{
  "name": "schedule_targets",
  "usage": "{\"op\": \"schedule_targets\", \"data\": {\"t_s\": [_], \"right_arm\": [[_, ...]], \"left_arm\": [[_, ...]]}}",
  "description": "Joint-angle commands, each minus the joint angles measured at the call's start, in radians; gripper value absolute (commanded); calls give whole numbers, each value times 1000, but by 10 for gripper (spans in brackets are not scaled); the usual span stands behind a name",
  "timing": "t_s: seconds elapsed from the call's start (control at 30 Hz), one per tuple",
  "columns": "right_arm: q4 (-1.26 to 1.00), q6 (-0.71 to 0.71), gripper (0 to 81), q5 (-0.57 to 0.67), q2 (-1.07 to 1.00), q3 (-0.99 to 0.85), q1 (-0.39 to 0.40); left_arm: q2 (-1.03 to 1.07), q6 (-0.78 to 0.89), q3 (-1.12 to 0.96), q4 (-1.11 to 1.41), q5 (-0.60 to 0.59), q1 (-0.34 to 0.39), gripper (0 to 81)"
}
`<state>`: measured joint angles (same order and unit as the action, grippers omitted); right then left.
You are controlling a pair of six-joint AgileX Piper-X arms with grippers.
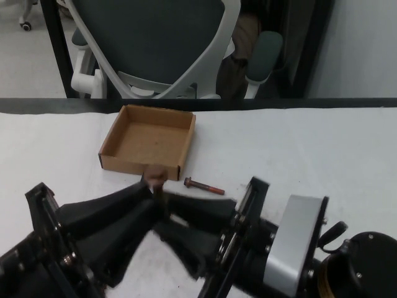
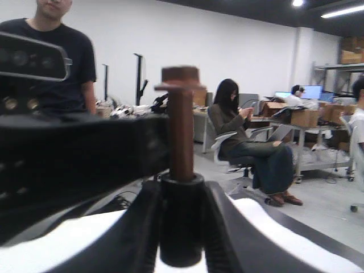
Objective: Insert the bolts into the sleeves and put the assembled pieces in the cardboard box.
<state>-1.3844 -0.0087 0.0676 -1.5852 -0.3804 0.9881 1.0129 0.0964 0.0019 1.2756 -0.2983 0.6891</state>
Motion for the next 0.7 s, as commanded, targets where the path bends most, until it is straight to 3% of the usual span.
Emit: {"op": "schedule_targets", "data": {"t_s": [0.0,0.13,0.3,0.5,0.67], "right_arm": [[-25,9,2,-32,7,-7,-5],[-25,9,2,-32,7,-7,-5],[-25,9,2,-32,7,-7,-5],[-1,9,2,-33,7,-7,-5],[124,101,2,-42,7,-7,-37]], "left_arm": [[2,-15,-2,0,-40,7,321],[2,-15,-2,-7,-23,7,428],[2,-81,-2,-28,45,7,432],[2,-203,-2,-124,246,7,432],[2,-210,-2,-160,316,7,415]]}}
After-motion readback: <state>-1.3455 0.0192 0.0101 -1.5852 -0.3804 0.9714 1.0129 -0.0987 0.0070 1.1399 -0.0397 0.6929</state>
